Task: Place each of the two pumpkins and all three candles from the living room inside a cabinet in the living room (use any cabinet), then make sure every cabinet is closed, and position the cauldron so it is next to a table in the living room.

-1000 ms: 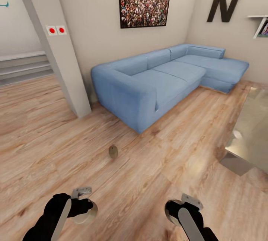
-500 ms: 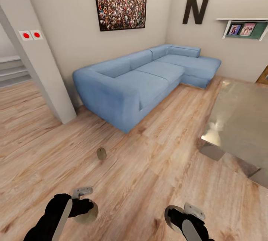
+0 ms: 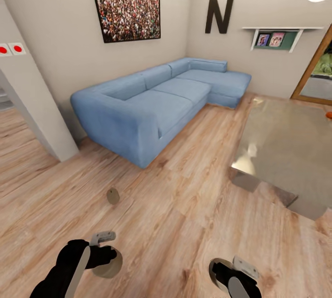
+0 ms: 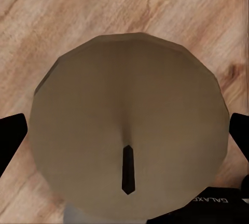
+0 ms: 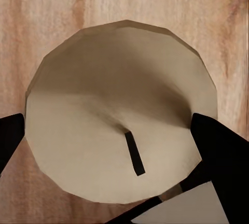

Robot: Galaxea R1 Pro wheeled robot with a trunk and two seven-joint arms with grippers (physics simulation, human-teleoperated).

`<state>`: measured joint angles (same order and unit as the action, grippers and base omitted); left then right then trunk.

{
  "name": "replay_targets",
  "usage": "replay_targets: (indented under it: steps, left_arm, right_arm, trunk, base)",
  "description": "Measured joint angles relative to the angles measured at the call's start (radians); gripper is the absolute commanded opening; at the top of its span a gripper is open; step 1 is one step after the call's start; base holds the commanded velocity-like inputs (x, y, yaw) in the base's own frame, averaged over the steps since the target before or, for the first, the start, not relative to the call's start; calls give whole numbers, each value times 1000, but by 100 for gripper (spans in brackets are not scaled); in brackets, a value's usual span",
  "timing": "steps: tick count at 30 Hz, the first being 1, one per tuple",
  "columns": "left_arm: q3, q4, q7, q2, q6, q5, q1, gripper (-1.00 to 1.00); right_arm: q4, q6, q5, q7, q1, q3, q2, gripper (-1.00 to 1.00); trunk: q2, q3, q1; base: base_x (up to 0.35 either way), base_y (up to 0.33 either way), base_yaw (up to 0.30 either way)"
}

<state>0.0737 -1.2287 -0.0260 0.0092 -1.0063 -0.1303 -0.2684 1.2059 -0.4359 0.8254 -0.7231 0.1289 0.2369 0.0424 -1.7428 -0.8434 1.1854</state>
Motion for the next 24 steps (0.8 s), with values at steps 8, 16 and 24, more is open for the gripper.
replay_targets:
  steps: [8,16,24]
  left_arm:
    - [-8,0,0,-3,0,0,0,-100]
    - [-53,0,0,-2,1,1,0,-100]
    - [-57,0,-1,-2,2,2,0,-100]
  right_arm:
    - [-59,42,6,4,0,0,-1,-100]
    - [-108,80,4,84,0,-17,0,-100]
    - [-127,84,4,94,0,-51,-1,-100]
  trunk:
    - [0,10,0]
    - [0,21,0]
    - [0,29,0]
  base:
    - [-104,62,-202]
    - [-136,2,-212]
    - [-256,0,-247]
